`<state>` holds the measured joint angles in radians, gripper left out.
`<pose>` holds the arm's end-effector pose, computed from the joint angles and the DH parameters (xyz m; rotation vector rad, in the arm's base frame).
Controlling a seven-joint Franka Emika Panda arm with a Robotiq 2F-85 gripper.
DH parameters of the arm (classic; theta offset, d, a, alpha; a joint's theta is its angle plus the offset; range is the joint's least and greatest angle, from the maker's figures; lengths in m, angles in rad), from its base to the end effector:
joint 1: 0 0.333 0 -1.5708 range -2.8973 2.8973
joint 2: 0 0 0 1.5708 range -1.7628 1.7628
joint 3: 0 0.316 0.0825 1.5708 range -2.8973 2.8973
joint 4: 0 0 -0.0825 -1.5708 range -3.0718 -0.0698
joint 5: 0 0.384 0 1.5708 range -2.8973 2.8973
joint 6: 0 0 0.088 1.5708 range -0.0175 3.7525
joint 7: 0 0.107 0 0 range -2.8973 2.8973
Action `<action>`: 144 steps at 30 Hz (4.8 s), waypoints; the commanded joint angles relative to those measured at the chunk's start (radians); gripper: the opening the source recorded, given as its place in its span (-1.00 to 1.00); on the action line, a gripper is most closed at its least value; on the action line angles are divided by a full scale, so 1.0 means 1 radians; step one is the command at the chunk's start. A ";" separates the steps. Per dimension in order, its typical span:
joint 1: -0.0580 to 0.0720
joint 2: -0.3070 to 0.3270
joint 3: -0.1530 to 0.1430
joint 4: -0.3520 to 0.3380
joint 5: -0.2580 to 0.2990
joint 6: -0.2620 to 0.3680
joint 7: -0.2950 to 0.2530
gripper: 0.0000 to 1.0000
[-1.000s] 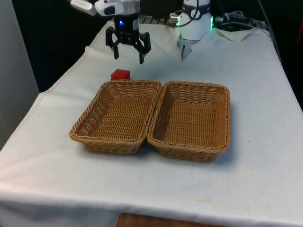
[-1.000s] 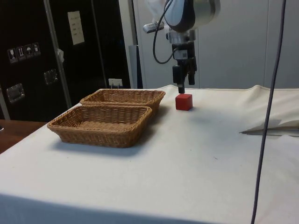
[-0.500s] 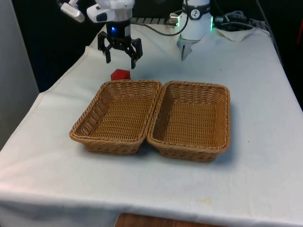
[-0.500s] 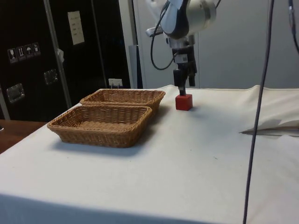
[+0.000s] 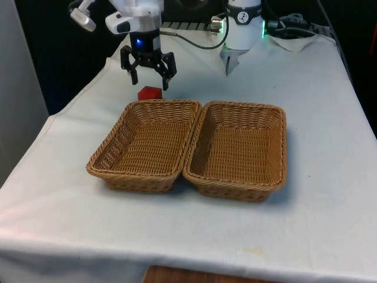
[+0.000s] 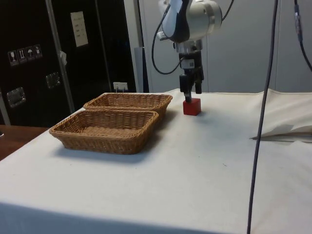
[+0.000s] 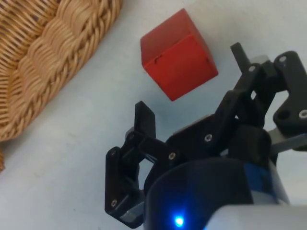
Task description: Pick up the red cube and place it into the right basket.
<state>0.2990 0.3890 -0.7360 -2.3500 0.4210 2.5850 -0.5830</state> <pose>0.4507 -0.2343 0.2065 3.0961 -0.2849 -0.0474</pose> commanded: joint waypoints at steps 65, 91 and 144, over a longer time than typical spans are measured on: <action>-0.004 0.103 0.018 0.049 0.224 -0.028 -0.161 -0.94; 0.015 -0.017 -0.055 0.055 0.062 -0.082 -0.086 -0.94; -0.005 0.152 -0.031 0.438 -0.005 -0.354 -0.011 -0.94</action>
<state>0.3040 0.5400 -0.7770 -1.9210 0.4100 2.2430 -0.5910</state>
